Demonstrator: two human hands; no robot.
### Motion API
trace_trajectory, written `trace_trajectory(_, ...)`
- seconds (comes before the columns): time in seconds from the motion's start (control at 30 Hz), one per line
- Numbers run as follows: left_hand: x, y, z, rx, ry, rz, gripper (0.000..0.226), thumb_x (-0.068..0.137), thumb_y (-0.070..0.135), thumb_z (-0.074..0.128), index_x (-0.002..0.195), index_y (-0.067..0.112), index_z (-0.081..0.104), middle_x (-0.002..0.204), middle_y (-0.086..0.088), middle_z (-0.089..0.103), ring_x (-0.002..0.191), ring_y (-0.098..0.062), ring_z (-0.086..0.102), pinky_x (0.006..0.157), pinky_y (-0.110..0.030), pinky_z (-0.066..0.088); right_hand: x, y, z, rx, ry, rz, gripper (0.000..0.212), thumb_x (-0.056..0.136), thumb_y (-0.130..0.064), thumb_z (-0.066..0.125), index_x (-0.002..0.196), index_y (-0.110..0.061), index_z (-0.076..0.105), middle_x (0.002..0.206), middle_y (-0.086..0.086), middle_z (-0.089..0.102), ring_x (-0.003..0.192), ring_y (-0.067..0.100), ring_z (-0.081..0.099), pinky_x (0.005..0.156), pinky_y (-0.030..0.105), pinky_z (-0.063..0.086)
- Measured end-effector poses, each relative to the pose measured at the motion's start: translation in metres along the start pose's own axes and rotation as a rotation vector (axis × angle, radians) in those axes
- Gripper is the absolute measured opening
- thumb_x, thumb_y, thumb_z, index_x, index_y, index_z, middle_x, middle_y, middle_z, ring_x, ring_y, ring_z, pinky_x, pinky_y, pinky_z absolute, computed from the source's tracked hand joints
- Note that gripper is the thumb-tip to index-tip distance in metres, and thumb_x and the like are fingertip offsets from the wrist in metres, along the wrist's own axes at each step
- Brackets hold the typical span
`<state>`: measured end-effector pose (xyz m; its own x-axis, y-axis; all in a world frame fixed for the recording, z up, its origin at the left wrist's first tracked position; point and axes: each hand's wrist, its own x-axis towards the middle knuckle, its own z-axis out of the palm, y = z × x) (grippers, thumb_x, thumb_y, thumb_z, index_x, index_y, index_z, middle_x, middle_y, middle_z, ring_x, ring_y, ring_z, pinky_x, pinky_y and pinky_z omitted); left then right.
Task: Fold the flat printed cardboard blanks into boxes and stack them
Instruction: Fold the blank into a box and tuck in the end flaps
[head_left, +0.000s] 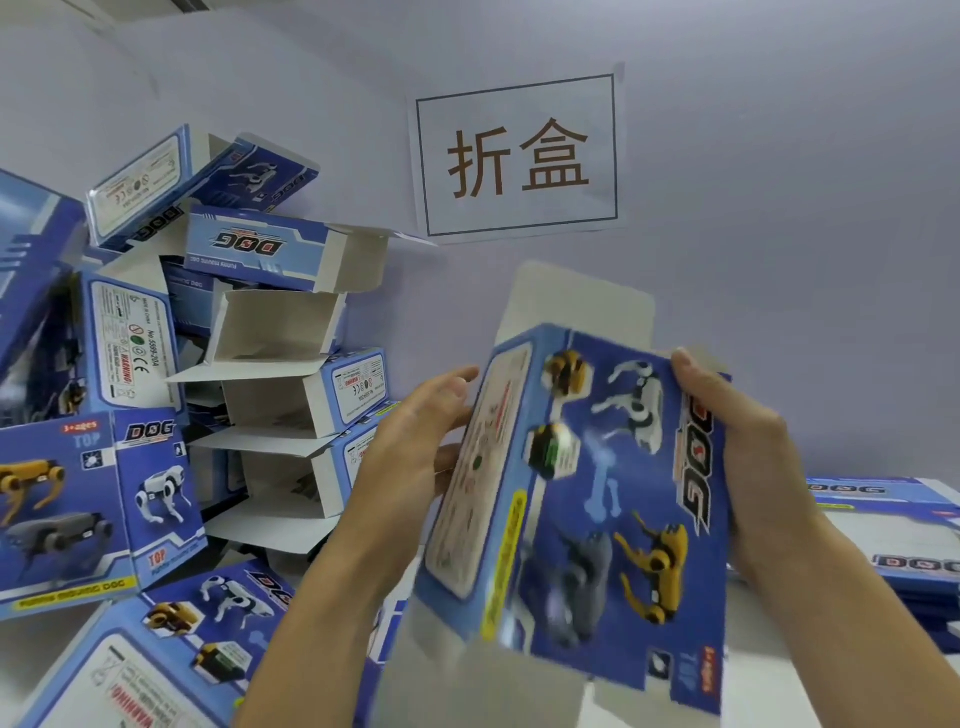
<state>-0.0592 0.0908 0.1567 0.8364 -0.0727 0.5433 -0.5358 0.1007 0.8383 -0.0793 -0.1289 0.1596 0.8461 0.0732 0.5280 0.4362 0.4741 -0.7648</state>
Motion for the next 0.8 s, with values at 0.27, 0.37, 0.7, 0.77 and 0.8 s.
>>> trace_trajectory(0.27, -0.004, 0.003, -0.007, -0.002, -0.164, -0.132, 0.03, 0.083, 0.054, 0.065, 0.104, 0.036, 0.074, 0.097, -0.006, 0.076, 0.077, -0.018, 0.073, 0.058, -0.029, 0.057, 0.006, -0.013, -0.029, -0.002, 0.229, 0.087, 0.036, 0.091, -0.03, 0.058, 0.07, -0.012, 0.081, 0.065, 0.002, 0.073, 0.051, 0.015, 0.069, 0.049, 0.02, 0.054)
trace_trajectory(0.37, -0.002, 0.0, -0.005, -0.102, -0.056, -0.197, 0.043, 0.075, 0.053, 0.063, 0.107, 0.025, 0.07, 0.083, -0.005, 0.077, 0.062, -0.022, 0.072, 0.047, -0.029, 0.054, 0.008, -0.017, -0.029, -0.055, 0.166, 0.211, 0.022, 0.063, -0.025, 0.069, 0.051, -0.009, 0.075, 0.055, 0.006, 0.07, 0.043, 0.015, 0.067, 0.035, 0.021, 0.048)
trace_trajectory(0.7, -0.006, -0.018, -0.013, 0.003, -0.002, -0.341, 0.016, 0.1, 0.015, 0.054, 0.109, 0.006, 0.064, 0.095, -0.019, 0.075, 0.073, -0.028, 0.071, 0.069, -0.04, 0.058, 0.002, 0.016, -0.03, 0.008, -0.202, 0.561, 0.083, 0.089, -0.074, 0.036, 0.101, -0.003, 0.078, 0.105, 0.023, 0.073, 0.087, 0.036, 0.074, 0.066, 0.037, 0.06)
trace_trajectory(0.77, -0.008, -0.021, -0.006, -0.033, -0.035, -0.383, 0.014, 0.099, 0.014, 0.053, 0.106, 0.009, 0.064, 0.094, -0.016, 0.076, 0.072, -0.025, 0.071, 0.068, -0.037, 0.058, 0.009, 0.023, -0.031, -0.123, -0.214, 0.531, 0.071, 0.096, -0.064, 0.037, 0.121, -0.007, 0.07, 0.128, 0.026, 0.062, 0.095, 0.032, 0.072, 0.081, 0.043, 0.06)
trace_trajectory(0.8, -0.009, -0.023, -0.002, -0.036, -0.06, -0.395, 0.014, 0.099, 0.013, 0.053, 0.107, 0.009, 0.063, 0.095, -0.016, 0.076, 0.073, -0.025, 0.071, 0.068, -0.037, 0.058, 0.01, 0.027, -0.035, -0.246, -0.238, 0.482, 0.058, 0.099, -0.053, 0.041, 0.124, -0.008, 0.068, 0.131, 0.024, 0.062, 0.083, 0.022, 0.075, 0.084, 0.039, 0.059)
